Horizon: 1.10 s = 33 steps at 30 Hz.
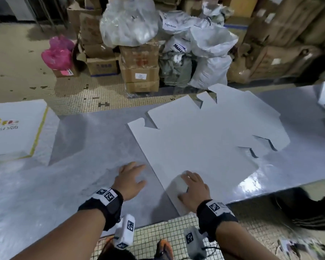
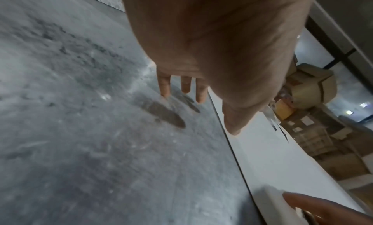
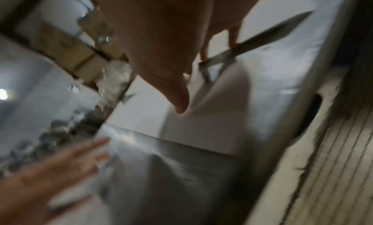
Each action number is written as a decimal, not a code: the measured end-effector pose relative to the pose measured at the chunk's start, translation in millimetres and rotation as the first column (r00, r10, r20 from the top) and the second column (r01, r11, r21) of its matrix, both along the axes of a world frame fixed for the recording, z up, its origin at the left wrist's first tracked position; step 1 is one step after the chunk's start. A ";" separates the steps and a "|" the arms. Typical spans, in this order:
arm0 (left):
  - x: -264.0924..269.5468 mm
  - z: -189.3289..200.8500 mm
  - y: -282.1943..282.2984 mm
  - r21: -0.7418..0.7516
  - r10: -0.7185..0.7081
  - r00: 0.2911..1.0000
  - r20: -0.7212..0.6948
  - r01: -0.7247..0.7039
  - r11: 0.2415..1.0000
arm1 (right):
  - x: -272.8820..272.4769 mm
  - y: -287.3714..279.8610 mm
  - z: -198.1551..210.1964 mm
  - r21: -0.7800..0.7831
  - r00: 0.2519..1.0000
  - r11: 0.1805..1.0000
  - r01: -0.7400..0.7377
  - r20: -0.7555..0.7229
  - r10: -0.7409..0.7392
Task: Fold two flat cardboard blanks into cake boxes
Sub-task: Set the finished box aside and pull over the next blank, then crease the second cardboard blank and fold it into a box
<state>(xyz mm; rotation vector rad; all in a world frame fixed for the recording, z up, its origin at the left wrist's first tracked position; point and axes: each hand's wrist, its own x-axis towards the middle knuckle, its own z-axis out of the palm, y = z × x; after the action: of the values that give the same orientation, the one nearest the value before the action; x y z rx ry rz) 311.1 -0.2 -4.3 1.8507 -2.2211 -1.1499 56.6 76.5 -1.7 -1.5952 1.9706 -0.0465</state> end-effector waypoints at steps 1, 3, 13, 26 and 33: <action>-3.2 -0.1 -0.8 -0.015 -0.008 1.000 0.007 0.008 1.000 | -3.1 3.8 -3.4 -0.013 0.999 0.999 -0.039 -0.009 0.039; -6.2 2.6 -3.5 -0.051 -0.022 0.999 0.024 0.023 0.998 | -6.7 9.5 -6.9 -0.030 0.997 0.996 -0.081 0.002 0.081; -15.8 -3.0 -29.6 -0.028 -0.091 0.983 0.158 0.097 0.995 | 0.4 18.5 -0.8 -0.073 0.985 0.991 -0.108 0.125 0.117; 32.1 -4.8 -73.8 -0.164 0.146 0.926 0.349 -0.093 0.982 | -81.0 -51.1 -1.6 -0.095 0.993 0.989 -0.113 0.019 0.116; 5.3 -31.5 -23.7 -0.178 0.050 0.999 0.003 -0.049 0.983 | -139.7 -85.9 -16.2 -0.012 0.888 0.891 -0.453 -0.088 0.450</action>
<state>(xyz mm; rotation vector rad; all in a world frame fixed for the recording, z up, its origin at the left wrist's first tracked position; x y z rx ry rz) 316.4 -23.9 -35.8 1.8295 -2.1873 -0.9046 -83.1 -9.4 -17.9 -2.0692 1.6126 0.1779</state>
